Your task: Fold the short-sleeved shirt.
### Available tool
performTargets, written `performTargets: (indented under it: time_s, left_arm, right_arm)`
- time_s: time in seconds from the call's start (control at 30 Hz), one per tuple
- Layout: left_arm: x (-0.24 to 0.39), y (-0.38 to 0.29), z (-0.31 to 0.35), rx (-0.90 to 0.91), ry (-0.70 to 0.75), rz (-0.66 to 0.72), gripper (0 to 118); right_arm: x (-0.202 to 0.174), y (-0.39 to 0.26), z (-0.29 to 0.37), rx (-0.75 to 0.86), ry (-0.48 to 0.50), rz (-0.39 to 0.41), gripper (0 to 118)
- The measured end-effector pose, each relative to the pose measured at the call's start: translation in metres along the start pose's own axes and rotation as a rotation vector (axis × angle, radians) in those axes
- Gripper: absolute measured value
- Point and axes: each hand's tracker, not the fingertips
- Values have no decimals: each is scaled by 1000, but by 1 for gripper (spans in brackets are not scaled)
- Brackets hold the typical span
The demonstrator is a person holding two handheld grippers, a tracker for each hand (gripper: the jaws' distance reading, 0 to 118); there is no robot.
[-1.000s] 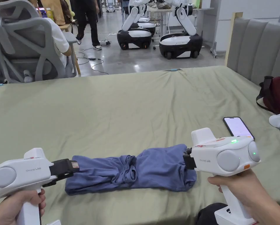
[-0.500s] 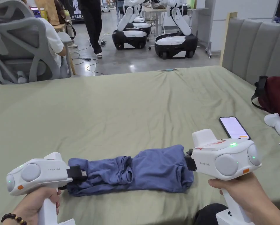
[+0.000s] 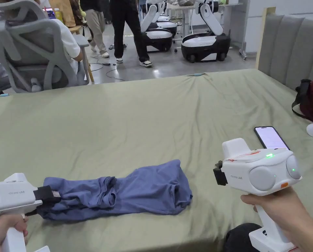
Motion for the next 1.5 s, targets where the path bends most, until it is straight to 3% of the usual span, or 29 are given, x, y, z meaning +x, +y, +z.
performTargets:
  time_s: [0.1, 0.33, 0.5, 0.8, 0.87, 0.93, 0.97, 1.0, 1.07, 1.1, 1.2, 1.23, 1.27, 1.3, 1.33, 1.37, 1.5]
  left_arm:
    - [33, 0, 13, 42, -7, -111, 15]
    - [134, -7, 25, 85, -234, -201, 15]
    - [208, -25, -24, -18, -373, -253, 15]
    - [258, -67, -120, -173, -294, -294, 16]
    - [258, -67, -119, -167, -294, -291, 26]
    - [253, -60, -115, -179, -329, -253, 55]
    - [253, -59, -106, -181, -362, -233, 63]
    - [253, -55, -97, -164, -382, -242, 63]
    - [251, -47, -78, -97, -396, -272, 109]
    - [249, -43, -65, -53, -398, -298, 118]
    - [232, -26, -46, 10, -382, -310, 118]
    - [229, -22, -42, 6, -360, -307, 114]
    - [223, -18, -43, -5, -345, -313, 100]
    - [217, -16, -44, -11, -333, -325, 77]
    - [214, -15, -48, -19, -312, -351, 26]
    - [216, -14, -51, -26, -289, -368, 0]
    - [218, -17, -81, -89, -298, -388, 2]
  right_arm:
    - [-2, 0, 1, 3, 8, 2, 0]
    - [4, -3, 1, 4, 11, -13, 0]
    - [12, -12, 4, -3, 1, -31, 0]
    - [41, -29, 14, -20, -39, -86, 0]
    - [46, -30, 13, -24, -50, -95, 0]
    - [47, -30, 13, -22, -52, -104, 0]
    - [47, -29, 14, -18, -49, -106, 0]
    - [46, -29, 14, -14, -46, -107, 0]
    - [45, -28, 14, -12, -39, -107, 0]
    - [43, -28, 14, -11, -36, -105, 0]
    - [39, -29, 11, -13, -23, -101, 0]
    - [37, -29, 10, -15, -16, -101, 0]
    - [36, -29, 8, -17, -13, -101, 0]
    - [34, -29, 7, -18, -12, -98, 0]
    - [33, -29, 7, -17, -10, -94, 0]
    - [32, -28, 7, -18, -9, -91, 0]
    - [28, -26, 9, -17, 0, -79, 0]
